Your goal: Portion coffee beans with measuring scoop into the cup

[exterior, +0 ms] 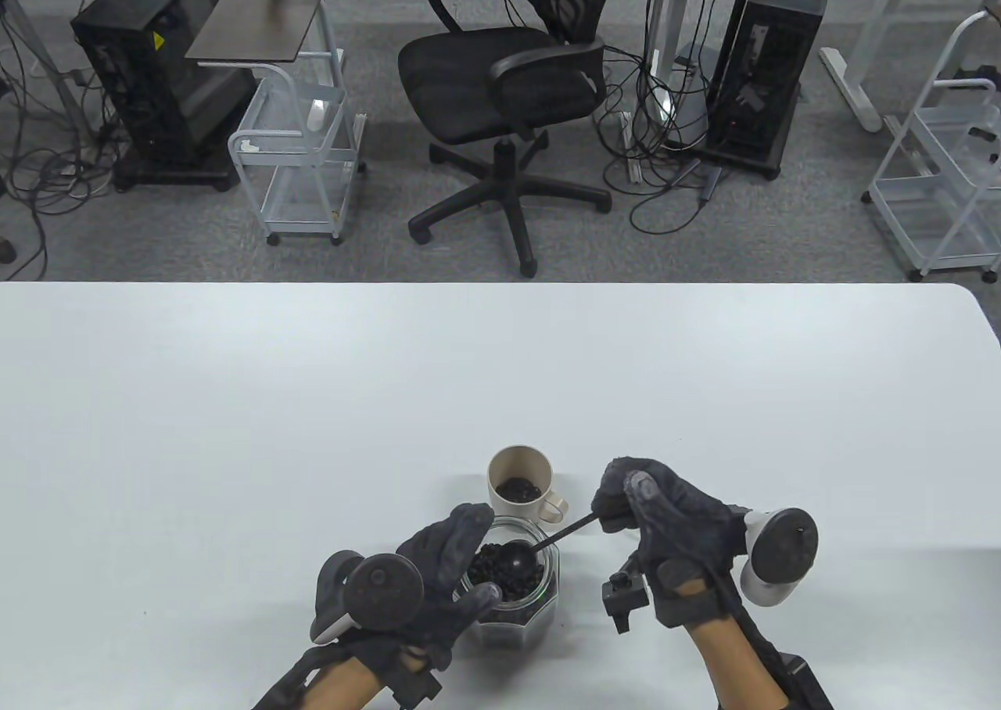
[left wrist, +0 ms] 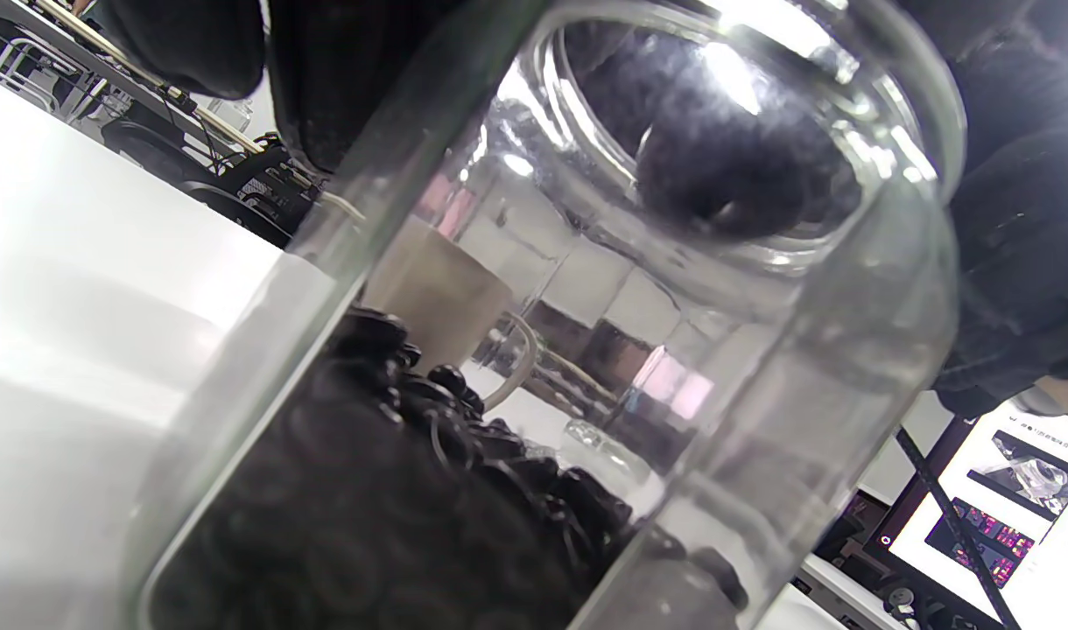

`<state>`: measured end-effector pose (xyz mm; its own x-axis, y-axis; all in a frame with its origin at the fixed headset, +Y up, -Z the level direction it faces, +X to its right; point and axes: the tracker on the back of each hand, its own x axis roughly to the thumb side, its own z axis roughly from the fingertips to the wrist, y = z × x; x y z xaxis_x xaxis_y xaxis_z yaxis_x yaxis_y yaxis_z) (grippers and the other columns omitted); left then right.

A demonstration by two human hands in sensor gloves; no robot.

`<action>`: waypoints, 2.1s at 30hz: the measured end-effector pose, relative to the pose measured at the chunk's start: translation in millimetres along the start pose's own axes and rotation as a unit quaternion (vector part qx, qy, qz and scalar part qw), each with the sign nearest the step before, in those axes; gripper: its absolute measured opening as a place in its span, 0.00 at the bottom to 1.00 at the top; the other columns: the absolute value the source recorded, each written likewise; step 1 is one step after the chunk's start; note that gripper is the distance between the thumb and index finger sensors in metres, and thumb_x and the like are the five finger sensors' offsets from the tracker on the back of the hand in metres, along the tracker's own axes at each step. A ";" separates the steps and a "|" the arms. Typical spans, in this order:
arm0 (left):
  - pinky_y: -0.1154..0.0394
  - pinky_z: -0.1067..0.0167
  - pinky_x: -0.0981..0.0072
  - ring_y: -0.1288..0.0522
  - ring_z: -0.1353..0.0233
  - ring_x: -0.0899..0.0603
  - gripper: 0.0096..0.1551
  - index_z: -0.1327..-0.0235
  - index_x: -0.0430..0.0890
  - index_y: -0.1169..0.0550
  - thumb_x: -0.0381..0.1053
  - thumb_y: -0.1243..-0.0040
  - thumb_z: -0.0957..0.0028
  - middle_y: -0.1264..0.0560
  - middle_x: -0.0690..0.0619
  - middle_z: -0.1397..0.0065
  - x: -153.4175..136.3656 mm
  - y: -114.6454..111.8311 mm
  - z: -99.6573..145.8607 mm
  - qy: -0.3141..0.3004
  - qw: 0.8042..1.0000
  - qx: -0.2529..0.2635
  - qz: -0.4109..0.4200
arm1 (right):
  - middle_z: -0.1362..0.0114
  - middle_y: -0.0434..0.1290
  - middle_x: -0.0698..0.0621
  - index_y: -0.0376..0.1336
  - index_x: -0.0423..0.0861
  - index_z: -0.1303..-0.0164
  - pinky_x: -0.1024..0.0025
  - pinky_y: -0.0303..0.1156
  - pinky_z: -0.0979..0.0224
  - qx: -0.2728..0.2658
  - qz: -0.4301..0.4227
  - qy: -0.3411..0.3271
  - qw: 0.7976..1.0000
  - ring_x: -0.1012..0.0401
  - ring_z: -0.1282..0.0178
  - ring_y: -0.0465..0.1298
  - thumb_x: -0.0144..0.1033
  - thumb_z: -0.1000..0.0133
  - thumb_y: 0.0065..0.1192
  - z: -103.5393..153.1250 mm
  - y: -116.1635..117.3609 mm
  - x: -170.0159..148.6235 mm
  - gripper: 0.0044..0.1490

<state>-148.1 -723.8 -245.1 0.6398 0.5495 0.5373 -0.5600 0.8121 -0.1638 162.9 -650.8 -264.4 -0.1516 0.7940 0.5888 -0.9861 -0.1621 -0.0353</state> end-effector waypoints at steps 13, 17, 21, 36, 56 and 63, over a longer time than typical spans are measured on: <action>0.39 0.32 0.25 0.33 0.23 0.23 0.57 0.19 0.44 0.45 0.77 0.58 0.55 0.40 0.36 0.17 0.0 0.2 0.1 0.000 1.000 0.000 -0.001 | 0.54 0.81 0.37 0.73 0.40 0.47 0.51 0.77 0.59 0.093 0.094 -0.046 0.990 0.43 0.66 0.85 0.44 0.43 0.61 8.4 38.5 6.8 0.25; 0.39 0.32 0.25 0.32 0.23 0.23 0.57 0.19 0.44 0.45 0.77 0.58 0.55 0.40 0.36 0.17 -0.1 0.2 0.1 0.000 1.000 0.000 -0.001 | 0.53 0.81 0.36 0.73 0.40 0.47 0.50 0.76 0.58 0.115 0.101 -0.031 0.988 0.42 0.65 0.84 0.44 0.43 0.61 10.1 44.7 -0.6 0.25; 0.39 0.32 0.26 0.32 0.23 0.23 0.57 0.19 0.44 0.45 0.77 0.58 0.55 0.40 0.36 0.17 0.1 0.3 0.0 -0.001 1.000 0.000 -0.003 | 0.52 0.81 0.36 0.74 0.41 0.47 0.49 0.76 0.57 0.145 0.104 0.000 0.984 0.41 0.65 0.83 0.44 0.43 0.62 11.9 51.4 -10.1 0.25; 0.39 0.32 0.26 0.32 0.23 0.24 0.57 0.19 0.44 0.45 0.77 0.57 0.55 0.39 0.36 0.17 0.1 0.3 0.0 0.000 1.000 0.003 -0.003 | 0.55 0.83 0.33 0.75 0.35 0.48 0.53 0.78 0.67 0.115 0.006 0.178 0.977 0.47 0.74 0.85 0.40 0.44 0.65 14.6 47.4 -32.1 0.25; 0.39 0.32 0.26 0.32 0.23 0.24 0.56 0.19 0.44 0.44 0.77 0.57 0.55 0.39 0.36 0.17 0.1 0.5 0.1 -0.001 1.000 0.002 -0.003 | 0.52 0.80 0.35 0.71 0.38 0.45 0.54 0.78 0.62 -0.007 -0.224 0.416 0.881 0.49 0.69 0.85 0.42 0.41 0.61 31.9 11.5 -94.7 0.24; 0.39 0.32 0.26 0.32 0.23 0.24 0.56 0.19 0.44 0.44 0.77 0.57 0.55 0.39 0.36 0.17 0.1 0.6 0.1 0.000 1.000 0.002 -0.005 | 0.52 0.80 0.35 0.71 0.38 0.45 0.55 0.79 0.62 -0.026 -0.248 0.437 0.864 0.49 0.69 0.85 0.42 0.41 0.60 35.4 2.9 -107.2 0.24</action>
<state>-148.4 -723.2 -245.1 0.6453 0.5413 0.5391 -0.5552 0.8170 -0.1557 178.7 -757.2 -299.1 0.3197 0.9015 -0.2917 -0.9429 0.3332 -0.0037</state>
